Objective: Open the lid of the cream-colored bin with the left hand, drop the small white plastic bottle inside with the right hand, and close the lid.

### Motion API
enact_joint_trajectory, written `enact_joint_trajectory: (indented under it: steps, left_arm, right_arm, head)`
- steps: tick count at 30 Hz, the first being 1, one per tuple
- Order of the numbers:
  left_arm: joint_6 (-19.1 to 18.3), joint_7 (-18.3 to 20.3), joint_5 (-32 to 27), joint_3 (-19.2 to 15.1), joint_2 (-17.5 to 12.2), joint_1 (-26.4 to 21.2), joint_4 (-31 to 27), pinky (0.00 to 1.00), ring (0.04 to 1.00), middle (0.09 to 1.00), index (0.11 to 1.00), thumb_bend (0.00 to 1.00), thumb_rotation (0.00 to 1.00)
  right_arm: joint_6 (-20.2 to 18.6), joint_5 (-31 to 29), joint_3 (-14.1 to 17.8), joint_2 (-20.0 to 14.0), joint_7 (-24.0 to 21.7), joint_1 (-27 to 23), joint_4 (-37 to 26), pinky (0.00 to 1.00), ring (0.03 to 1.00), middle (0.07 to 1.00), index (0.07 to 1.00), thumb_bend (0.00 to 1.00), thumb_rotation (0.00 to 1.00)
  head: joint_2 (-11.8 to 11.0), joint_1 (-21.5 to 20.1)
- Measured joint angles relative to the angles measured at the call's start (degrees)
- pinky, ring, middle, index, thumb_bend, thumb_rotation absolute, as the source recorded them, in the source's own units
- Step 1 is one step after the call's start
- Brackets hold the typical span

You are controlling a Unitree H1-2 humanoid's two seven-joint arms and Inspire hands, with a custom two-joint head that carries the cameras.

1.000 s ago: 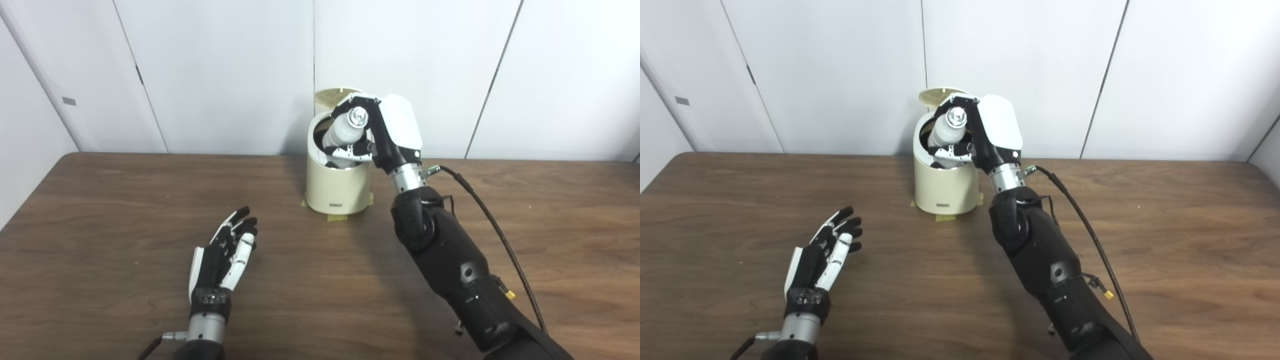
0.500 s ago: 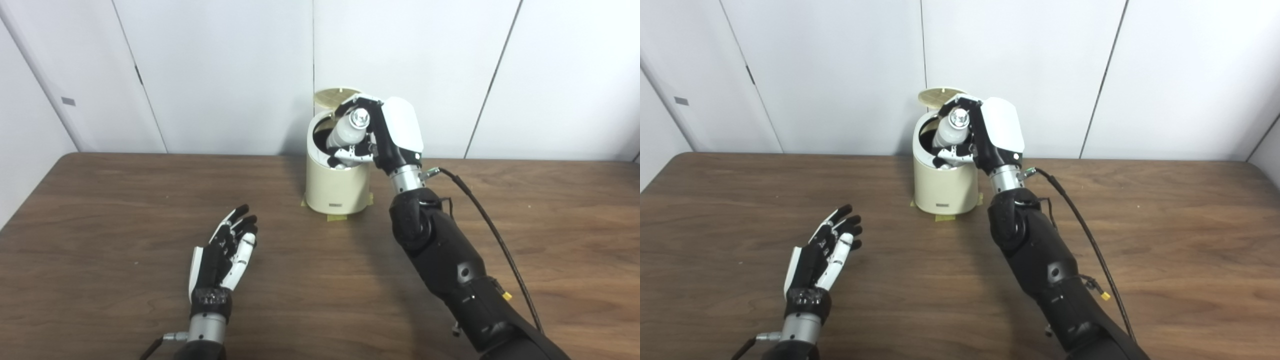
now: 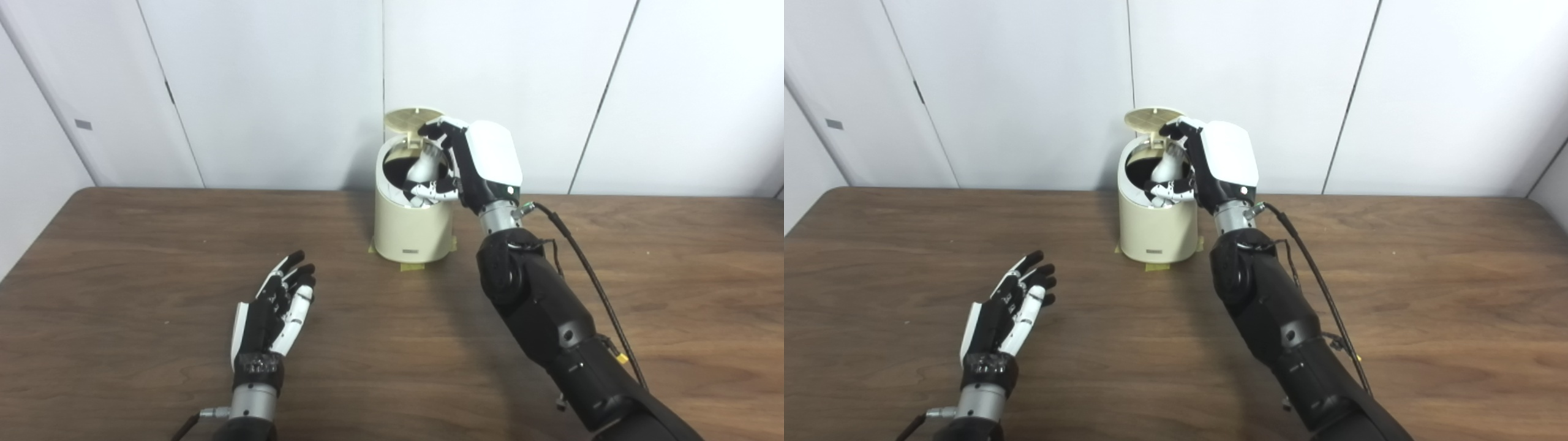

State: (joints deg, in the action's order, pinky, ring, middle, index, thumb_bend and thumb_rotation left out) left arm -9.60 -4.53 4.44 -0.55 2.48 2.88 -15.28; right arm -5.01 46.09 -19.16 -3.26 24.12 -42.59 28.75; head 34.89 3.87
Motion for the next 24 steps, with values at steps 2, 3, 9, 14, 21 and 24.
enact_joint_trajectory:
  steps: [2,3,9,14,21,24]
  left_arm:
    - [-0.02,-0.04,0.06,0.0,0.0,0.0,0.0,0.77,0.808,0.819,0.894,0.41,0.55]
    - [-0.02,-0.04,0.08,0.0,0.0,0.0,0.0,0.77,0.81,0.819,0.894,0.4,0.55]
    - [-0.01,-0.03,0.06,-0.01,0.0,0.0,0.0,0.78,0.812,0.822,0.897,0.4,0.55]
    - [-0.01,0.02,0.04,0.01,0.0,0.0,0.0,0.77,0.811,0.823,0.899,0.4,0.54]
    - [-0.01,0.02,0.5,0.05,-0.03,0.0,0.0,0.76,0.804,0.817,0.888,0.39,0.57]
    - [-0.01,0.03,0.8,0.09,-0.03,0.0,0.01,0.75,0.802,0.816,0.886,0.4,0.56]
  right_arm:
    - [-0.03,0.0,-0.03,0.0,0.0,0.0,-0.02,0.46,0.616,0.664,0.663,1.0,0.24]
    - [-0.04,-0.01,-0.03,0.0,0.0,0.0,-0.02,0.46,0.614,0.663,0.663,1.0,0.24]
    - [-0.04,-0.02,-0.04,-0.03,0.0,0.0,-0.02,0.45,0.593,0.648,0.652,1.0,0.23]
    - [0.52,-0.7,0.06,-0.04,0.01,0.01,-0.04,0.42,0.543,0.598,0.609,0.96,0.17]
    - [3.97,-4.3,1.49,-0.03,0.37,0.56,-1.52,0.35,0.431,0.483,0.49,0.54,0.01]
    - [5.02,-5.22,2.0,-0.01,0.55,1.02,-1.98,0.34,0.409,0.495,0.494,0.53,0.0]
  head:
    - [0.09,0.09]
    - [0.09,0.09]
    - [0.09,0.0]
    - [0.09,0.0]
    - [0.0,-0.18]
    - [-0.09,-0.35]
